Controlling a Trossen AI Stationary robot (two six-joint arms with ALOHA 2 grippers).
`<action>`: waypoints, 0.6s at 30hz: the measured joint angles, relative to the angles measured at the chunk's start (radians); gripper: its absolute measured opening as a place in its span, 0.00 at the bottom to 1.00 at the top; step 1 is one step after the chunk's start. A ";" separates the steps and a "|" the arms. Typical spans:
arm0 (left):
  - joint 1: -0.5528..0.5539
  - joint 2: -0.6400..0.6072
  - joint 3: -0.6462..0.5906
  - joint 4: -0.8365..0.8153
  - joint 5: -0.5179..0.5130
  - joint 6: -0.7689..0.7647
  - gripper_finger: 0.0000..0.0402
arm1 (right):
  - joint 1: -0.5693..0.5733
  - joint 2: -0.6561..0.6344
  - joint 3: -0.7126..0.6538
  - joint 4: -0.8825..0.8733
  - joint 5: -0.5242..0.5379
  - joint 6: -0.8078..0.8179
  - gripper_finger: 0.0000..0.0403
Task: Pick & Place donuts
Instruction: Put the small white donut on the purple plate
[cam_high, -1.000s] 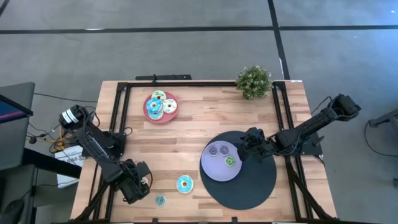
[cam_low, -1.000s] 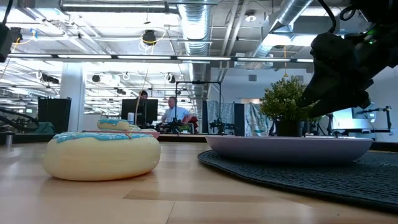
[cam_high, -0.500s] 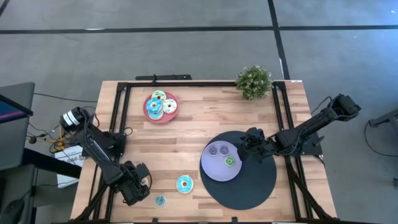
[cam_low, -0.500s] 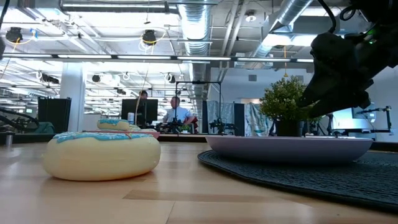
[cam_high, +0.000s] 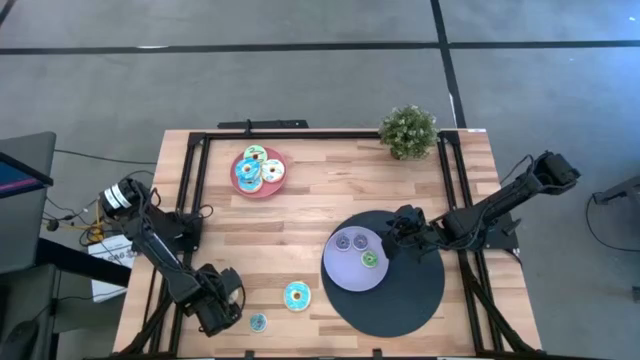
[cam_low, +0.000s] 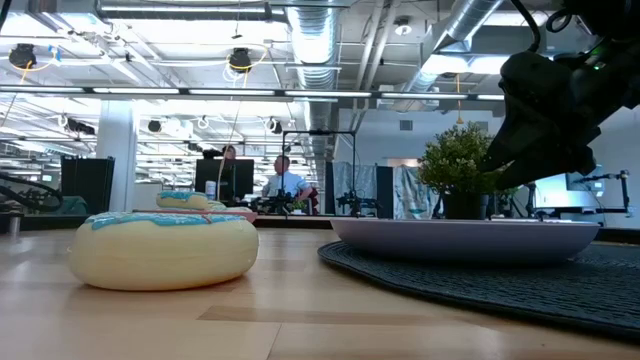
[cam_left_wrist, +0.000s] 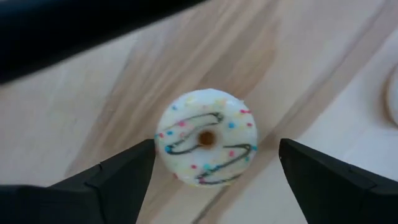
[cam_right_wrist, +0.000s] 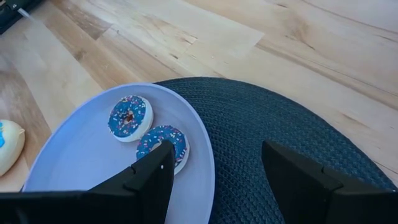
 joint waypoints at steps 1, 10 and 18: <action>0.000 0.000 0.000 -0.004 -0.002 0.001 0.84 | 0.000 0.000 0.000 0.000 0.000 0.000 0.57; 0.000 0.000 0.000 -0.009 -0.010 0.004 0.73 | 0.000 0.000 0.000 0.000 -0.001 0.000 0.57; 0.000 0.000 0.000 -0.009 -0.009 0.003 0.59 | 0.000 0.000 0.000 0.000 -0.003 0.000 0.57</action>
